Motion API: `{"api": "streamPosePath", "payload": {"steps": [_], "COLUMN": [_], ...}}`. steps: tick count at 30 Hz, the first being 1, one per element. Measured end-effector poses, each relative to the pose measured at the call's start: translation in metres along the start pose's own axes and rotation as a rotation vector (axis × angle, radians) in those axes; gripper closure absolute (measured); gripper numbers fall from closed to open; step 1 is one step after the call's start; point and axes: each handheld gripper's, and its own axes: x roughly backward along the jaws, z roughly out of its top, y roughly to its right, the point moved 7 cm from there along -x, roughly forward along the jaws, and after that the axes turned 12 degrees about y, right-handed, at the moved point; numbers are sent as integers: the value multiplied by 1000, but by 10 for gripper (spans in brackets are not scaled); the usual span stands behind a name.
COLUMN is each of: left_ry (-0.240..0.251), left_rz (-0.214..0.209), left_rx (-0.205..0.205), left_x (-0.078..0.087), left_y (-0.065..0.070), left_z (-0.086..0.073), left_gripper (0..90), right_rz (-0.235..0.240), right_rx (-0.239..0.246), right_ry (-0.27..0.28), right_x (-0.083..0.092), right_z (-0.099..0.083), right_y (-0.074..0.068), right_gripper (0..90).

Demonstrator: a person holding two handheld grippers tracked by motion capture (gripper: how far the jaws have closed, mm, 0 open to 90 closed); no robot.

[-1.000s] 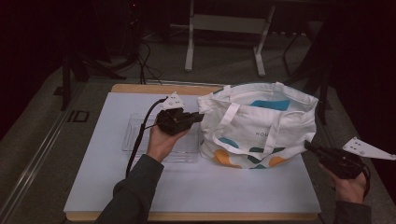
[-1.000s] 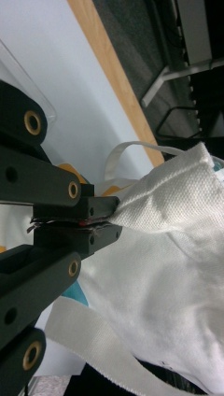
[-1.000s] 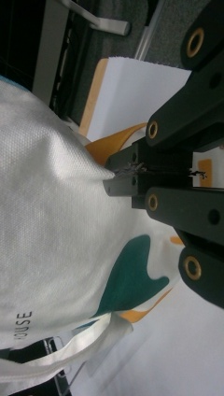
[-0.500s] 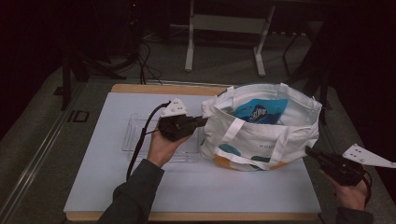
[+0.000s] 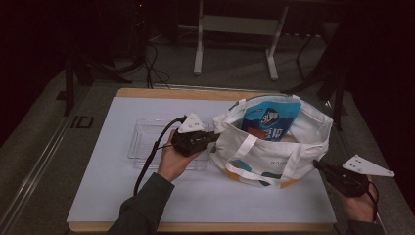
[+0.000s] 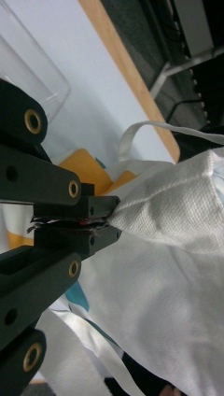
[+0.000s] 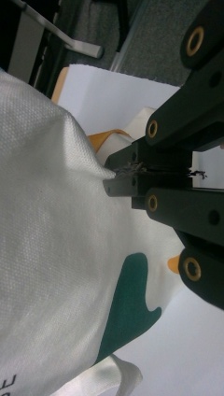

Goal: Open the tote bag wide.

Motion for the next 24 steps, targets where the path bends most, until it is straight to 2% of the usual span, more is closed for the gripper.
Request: {"api": "streamPosePath", "payload": {"steps": [3,11,18,24], "left_ry": [-12,-58,-70,-88], "left_rz": [3,-2,-7,-2], "left_rx": [1,-13,12,10], "left_x": [-1,-6,-6,-6], "left_y": [0,7,6,7], "left_z": [-6,-21,-34,-38], "left_gripper": [873,872,872,872], "right_rz": [2,-3,14,15], "right_rx": [-13,-4,-13,-10], "right_ry": [-5,-41,-51,-63], "right_x": [-2,-6,-6,-5], "right_z": [-5,-16,-27,-33], "right_y": [0,-2,-7,-7], "right_gripper": [891,890,889,890]}}
